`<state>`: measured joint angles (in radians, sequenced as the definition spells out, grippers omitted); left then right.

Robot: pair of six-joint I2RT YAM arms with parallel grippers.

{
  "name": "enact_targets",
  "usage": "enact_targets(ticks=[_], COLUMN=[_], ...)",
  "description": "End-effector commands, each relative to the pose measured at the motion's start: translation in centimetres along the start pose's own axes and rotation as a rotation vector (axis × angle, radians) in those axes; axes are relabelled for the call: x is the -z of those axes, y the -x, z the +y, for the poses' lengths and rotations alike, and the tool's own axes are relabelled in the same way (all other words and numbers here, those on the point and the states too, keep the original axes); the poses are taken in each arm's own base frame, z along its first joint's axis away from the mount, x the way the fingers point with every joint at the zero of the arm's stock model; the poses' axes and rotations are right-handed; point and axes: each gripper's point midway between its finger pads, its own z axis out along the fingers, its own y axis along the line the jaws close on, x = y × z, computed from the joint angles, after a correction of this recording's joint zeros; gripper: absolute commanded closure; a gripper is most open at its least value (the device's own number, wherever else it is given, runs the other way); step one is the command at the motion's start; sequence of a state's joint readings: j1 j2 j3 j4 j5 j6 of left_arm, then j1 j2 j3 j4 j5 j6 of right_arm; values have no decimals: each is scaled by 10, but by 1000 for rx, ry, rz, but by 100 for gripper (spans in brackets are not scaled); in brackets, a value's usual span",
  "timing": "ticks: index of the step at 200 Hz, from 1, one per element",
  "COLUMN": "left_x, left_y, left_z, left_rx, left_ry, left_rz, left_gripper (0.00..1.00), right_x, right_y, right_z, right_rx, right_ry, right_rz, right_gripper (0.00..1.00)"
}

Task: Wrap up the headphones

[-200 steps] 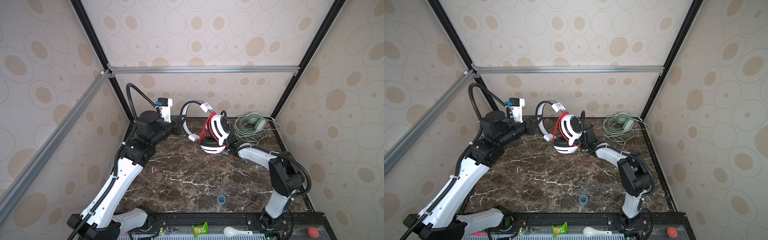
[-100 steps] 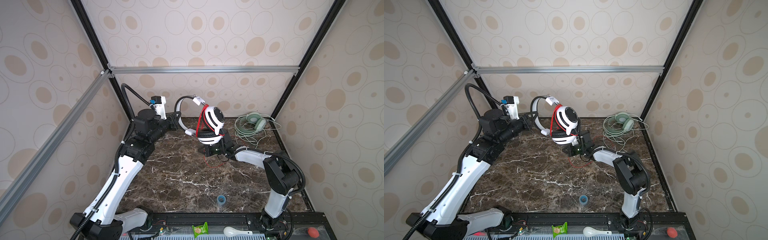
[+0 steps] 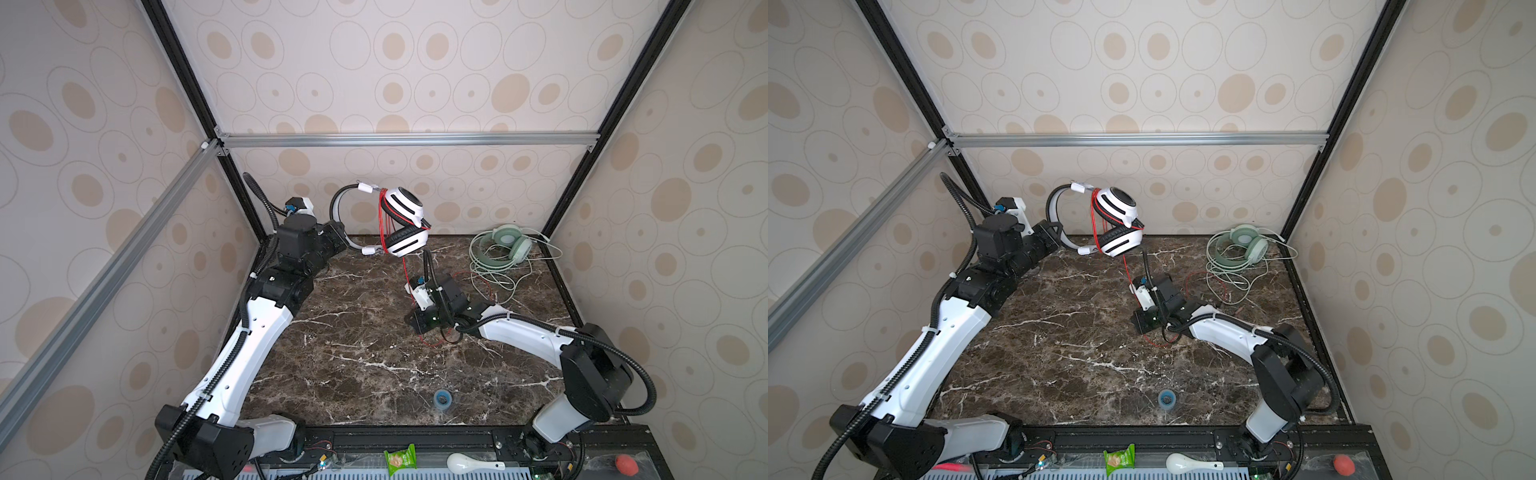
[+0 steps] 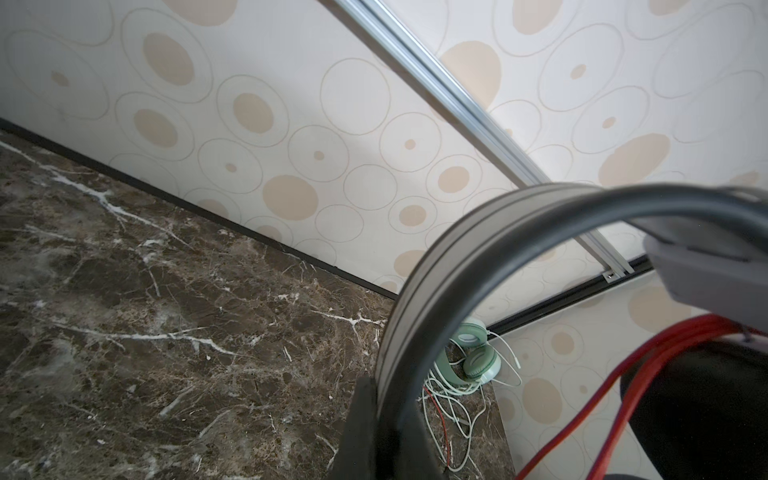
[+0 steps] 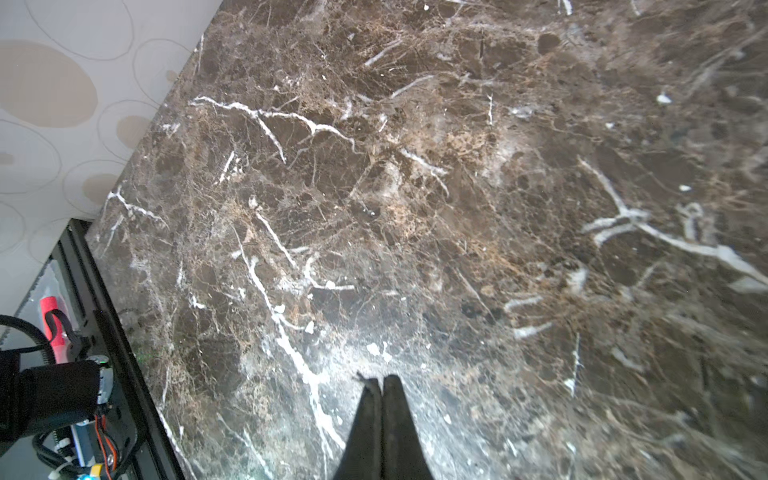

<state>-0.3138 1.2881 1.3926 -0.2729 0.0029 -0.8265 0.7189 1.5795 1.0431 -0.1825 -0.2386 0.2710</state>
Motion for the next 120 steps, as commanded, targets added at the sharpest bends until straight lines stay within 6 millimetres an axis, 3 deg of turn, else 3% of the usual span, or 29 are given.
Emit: enact_targets(ticks=[1,70,120], left_x=[10,-5,-6], left_y=[39,20,14], left_z=[-17,9,37], left_rx=[115,137,11], left_ry=[-43,28,157], left_rz=[-124,-108,-112], left_gripper=[100,100,100], right_x=[14,29,54], right_y=[-19,-24,-10], right_z=[1,59,99], right_rx=[103,336,457], right_ry=[-109,-112,-103], right_rz=[59,92,57], right_gripper=[100,100,100])
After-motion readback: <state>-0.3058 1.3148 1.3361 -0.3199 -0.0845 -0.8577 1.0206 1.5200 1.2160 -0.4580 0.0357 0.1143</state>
